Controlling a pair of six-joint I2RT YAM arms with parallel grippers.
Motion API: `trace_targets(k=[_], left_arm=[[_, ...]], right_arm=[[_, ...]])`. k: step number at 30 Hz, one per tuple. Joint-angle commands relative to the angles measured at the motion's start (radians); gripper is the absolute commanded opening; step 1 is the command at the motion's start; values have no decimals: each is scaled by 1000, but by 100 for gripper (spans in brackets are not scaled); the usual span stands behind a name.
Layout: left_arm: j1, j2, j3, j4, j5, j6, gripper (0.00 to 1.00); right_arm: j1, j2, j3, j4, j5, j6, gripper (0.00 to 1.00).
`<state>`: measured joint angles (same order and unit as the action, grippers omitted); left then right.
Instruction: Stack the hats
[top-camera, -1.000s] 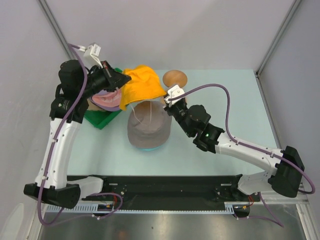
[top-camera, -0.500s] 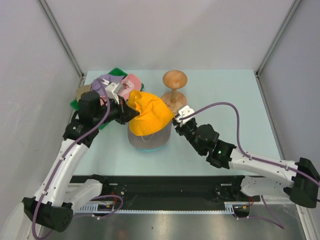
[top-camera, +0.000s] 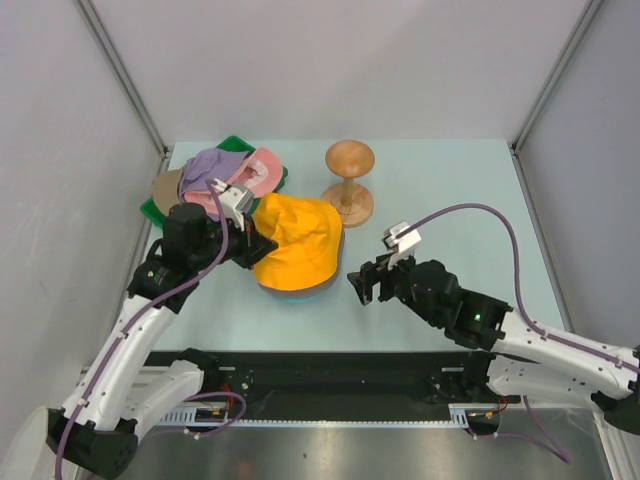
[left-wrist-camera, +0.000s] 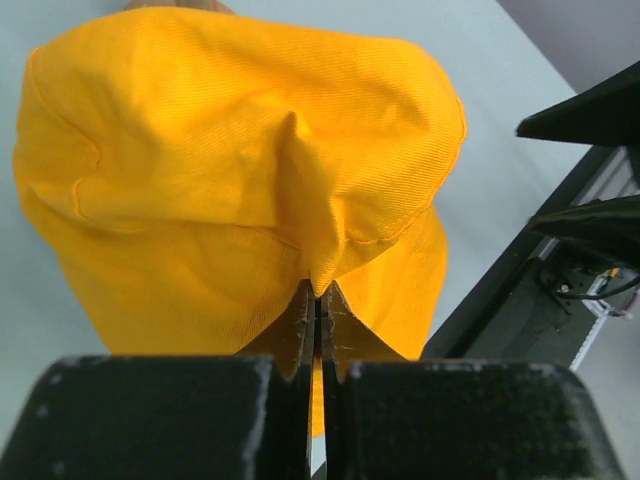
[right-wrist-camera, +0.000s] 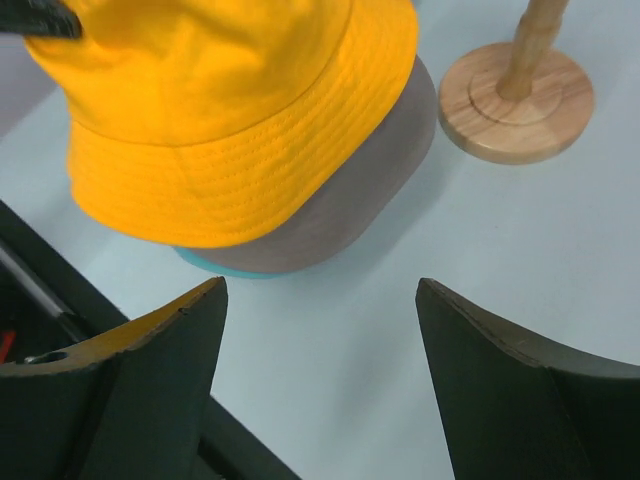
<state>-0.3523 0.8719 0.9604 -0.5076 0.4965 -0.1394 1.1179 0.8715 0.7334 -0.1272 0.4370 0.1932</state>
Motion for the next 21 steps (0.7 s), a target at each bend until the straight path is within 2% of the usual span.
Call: trace_targets(k=[1, 5, 7, 10, 16, 21], left_arm=[[-10, -51, -25, -43, -49, 67, 0], [-11, -67, -60, -58, -42, 78, 0], [-13, -74, -72, -66, -44, 81, 0], [-14, -85, -101, -55, -44, 72, 0], [-17, -126, -137, -13, -56, 12, 0], [-17, -155, -169, 24, -55, -31, 0]], right_arm=[[-75, -83, 27, -66, -197, 212, 82], [-202, -24, 58, -28, -366, 316, 82], [-272, 12, 67, 38, -508, 344, 82], [-331, 87, 63, 179, -619, 416, 82], [-440, 211, 52, 388, -779, 517, 81], [-521, 311, 43, 524, -875, 529, 81]])
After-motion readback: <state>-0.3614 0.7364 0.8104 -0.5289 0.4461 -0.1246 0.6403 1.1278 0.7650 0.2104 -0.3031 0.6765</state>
